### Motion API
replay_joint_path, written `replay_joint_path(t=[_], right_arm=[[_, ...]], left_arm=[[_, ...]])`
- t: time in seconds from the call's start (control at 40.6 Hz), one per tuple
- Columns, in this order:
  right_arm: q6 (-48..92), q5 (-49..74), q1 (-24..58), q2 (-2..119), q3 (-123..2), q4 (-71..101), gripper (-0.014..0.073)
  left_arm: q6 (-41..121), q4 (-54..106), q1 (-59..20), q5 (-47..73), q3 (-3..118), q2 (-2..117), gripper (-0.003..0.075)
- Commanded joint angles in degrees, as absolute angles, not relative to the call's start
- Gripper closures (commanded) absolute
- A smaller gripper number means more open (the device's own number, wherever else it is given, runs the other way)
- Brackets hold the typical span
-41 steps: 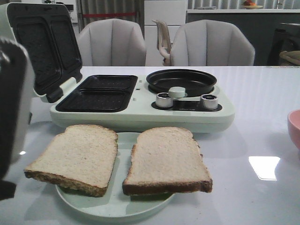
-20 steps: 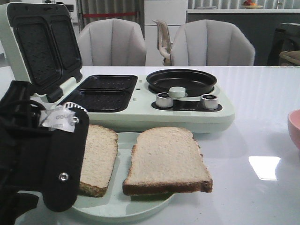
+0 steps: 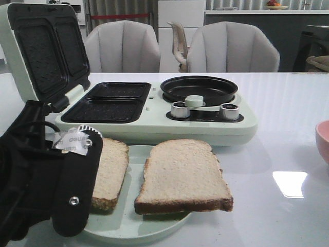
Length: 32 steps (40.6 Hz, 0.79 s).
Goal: Make breakfast with bread and shrimp
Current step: 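Grasp the bread slice nearest the left gripper by its crust edge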
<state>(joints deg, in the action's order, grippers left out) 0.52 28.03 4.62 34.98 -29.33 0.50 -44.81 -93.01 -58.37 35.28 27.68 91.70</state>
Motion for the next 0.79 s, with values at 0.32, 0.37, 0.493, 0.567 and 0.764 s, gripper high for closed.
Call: replay_joint_path(t=[0.32,0.37,0.493,0.567,0.764], right_arm=[[1.0,23.2,4.3,35.3,-31.4,0.0,0.0172],[1.0,23.2,4.3,35.3,-31.4,0.0,0.0172],[1.0,23.2,4.3,35.3,-31.4,0.0,0.0172],[1.0,23.2,4.3,35.3,-31.4,0.0,0.0172],[1.0,23.2,4.3,35.3,-31.4,0.0,0.0172]], left_arm=[[-48.4,-90.5,-63.9,45.1,28.9,86.0,0.0617],[-47.9,-89.7,-65.5,46.4,28.9,83.7,0.0617],[-44.0,-90.7,-68.1,51.1,28.9,78.9,0.0617],[-43.2,-93.6,-67.6,51.4,28.9,76.5,0.0617],[-43.7,-106.6,-59.4,49.2,31.6,76.7,0.0617]])
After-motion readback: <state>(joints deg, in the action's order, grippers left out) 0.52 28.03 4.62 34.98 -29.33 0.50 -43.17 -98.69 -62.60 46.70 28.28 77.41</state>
